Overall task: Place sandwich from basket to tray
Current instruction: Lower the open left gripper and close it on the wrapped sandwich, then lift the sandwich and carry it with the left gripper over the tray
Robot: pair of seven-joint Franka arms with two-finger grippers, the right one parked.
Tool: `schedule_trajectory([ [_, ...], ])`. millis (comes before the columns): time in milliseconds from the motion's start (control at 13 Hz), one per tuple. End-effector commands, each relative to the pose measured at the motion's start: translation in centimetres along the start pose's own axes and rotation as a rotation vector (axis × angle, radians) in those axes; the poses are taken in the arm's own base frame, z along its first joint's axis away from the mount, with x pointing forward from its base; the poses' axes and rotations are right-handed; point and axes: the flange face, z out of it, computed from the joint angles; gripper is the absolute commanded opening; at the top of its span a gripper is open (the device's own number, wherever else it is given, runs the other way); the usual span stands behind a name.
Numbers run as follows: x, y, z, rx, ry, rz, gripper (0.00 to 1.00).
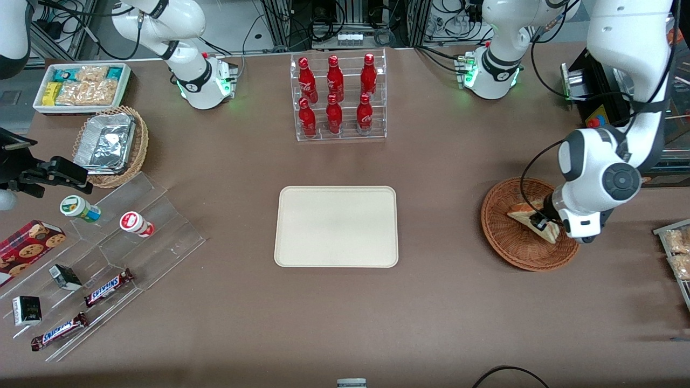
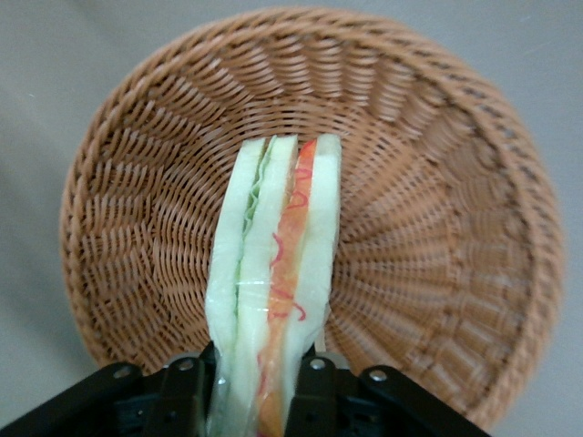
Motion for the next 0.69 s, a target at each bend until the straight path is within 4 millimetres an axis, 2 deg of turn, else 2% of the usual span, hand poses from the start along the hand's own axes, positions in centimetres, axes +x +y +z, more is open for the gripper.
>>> schedule_trajectory([
  [0, -1.7, 3.9, -6.0, -0.024, 0.044, 0.063, 0.24],
  [154, -5.5, 8.2, -7.2, -0.048, 0.072, 0.149, 0.24],
  [308, -9.0, 13.5, -8.1, -0.077, 0.096, 0.226, 0.24],
  [462, -13.5, 17.7, -7.2, -0.064, 0.097, 0.318, 0.24],
  [615, -17.2, 20.0, -5.9, -0.061, 0.097, 0.388, 0.24],
])
